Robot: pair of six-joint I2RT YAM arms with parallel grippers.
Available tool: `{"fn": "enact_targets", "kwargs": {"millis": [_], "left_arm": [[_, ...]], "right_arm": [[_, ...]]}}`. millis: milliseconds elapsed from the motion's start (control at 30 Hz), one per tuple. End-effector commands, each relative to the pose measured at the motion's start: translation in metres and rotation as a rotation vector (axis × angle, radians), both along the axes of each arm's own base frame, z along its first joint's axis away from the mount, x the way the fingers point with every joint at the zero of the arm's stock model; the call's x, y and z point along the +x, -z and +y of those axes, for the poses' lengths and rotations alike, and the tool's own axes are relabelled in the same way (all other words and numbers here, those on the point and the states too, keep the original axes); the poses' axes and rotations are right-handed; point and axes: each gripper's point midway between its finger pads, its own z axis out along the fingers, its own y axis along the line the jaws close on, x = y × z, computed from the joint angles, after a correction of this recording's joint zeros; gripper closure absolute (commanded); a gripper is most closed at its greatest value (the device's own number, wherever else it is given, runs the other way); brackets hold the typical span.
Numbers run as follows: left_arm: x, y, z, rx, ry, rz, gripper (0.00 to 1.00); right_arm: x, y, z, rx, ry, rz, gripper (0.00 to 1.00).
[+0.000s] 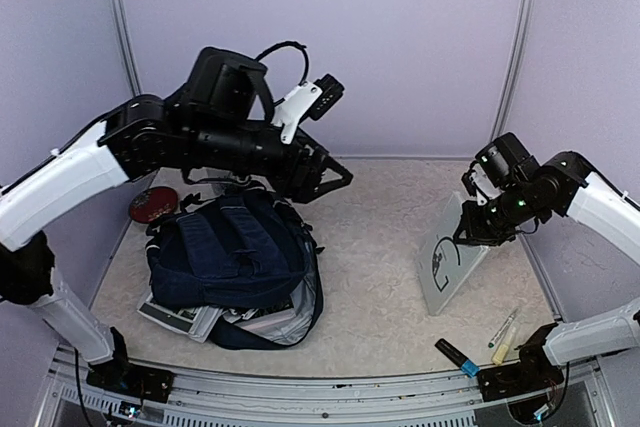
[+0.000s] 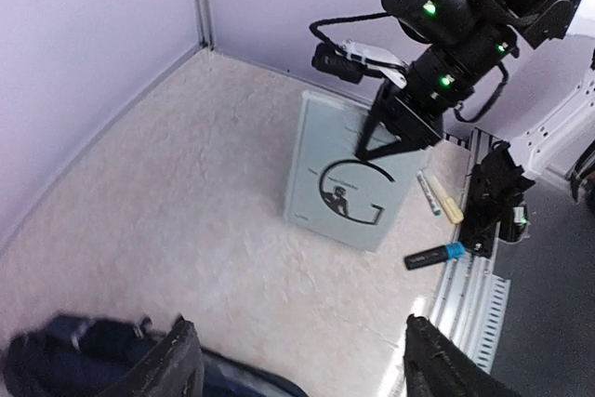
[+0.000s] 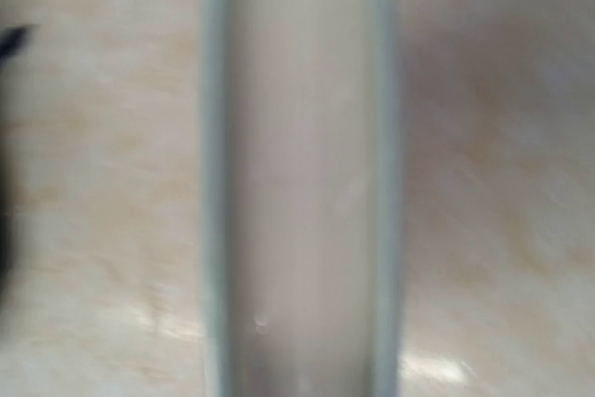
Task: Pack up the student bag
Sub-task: Pick up the book from the corner of the board, then pick up the largest pocket of the bag from the student bag.
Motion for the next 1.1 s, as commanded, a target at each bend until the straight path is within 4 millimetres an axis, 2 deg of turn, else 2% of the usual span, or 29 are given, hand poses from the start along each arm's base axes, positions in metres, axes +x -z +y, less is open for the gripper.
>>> {"fn": "enact_targets", "kwargs": {"millis": [0,100,167,200,267,333,533,667,733,833,933,1000,1067], "left_arm": [[-0.037,0.055,0.066,0.258,-0.131,0.074,0.19],[-0.069,0.097,0.088,0.442,-0.077,0.043,0.04],[-0.083,0.139,0.104,0.63,-0.056,0.004,0.01],[-0.088,0.152,0.105,0.676,-0.044,-0.016,0.01],[-0.1,0.164,0.1,0.718,0.022,-0.06,0.01],[-0.099,0.165,0.101,0.756,0.021,-0.143,0.01],[-0.068,0.177,0.133,1.02,-0.137,-0.303,0.01],[-0.054,0.183,0.13,1.118,-0.218,-0.387,0.01],[-0.047,0.187,0.134,1.167,-0.255,-0.428,0.01],[-0.035,0.173,0.137,1.14,-0.325,-0.458,0.01],[-0.028,0.148,0.123,1.047,-0.379,-0.455,0.02],[-0.021,0.149,0.124,1.047,-0.387,-0.416,0.06],[-0.017,0.162,0.134,1.088,-0.371,-0.375,0.14]], "right_arm": [[0.035,-0.045,0.051,0.174,-0.16,-0.174,1.0],[0.041,-0.052,0.065,0.218,-0.208,-0.194,1.0],[0.043,-0.06,0.074,0.258,-0.235,-0.214,1.0],[0.043,-0.063,0.078,0.278,-0.245,-0.223,1.0],[0.043,-0.066,0.082,0.306,-0.255,-0.23,1.0],[0.041,-0.067,0.084,0.325,-0.258,-0.23,1.0],[0.033,-0.068,0.081,0.359,-0.255,-0.251,1.0],[0.03,-0.062,0.08,0.369,-0.252,-0.25,1.0],[0.029,-0.058,0.081,0.374,-0.258,-0.24,1.0],[0.027,-0.058,0.081,0.372,-0.262,-0.235,1.0],[0.026,-0.062,0.078,0.368,-0.257,-0.246,1.0],[0.026,-0.062,0.078,0.369,-0.257,-0.249,1.0],[0.025,-0.061,0.078,0.368,-0.257,-0.246,1.0]]}}
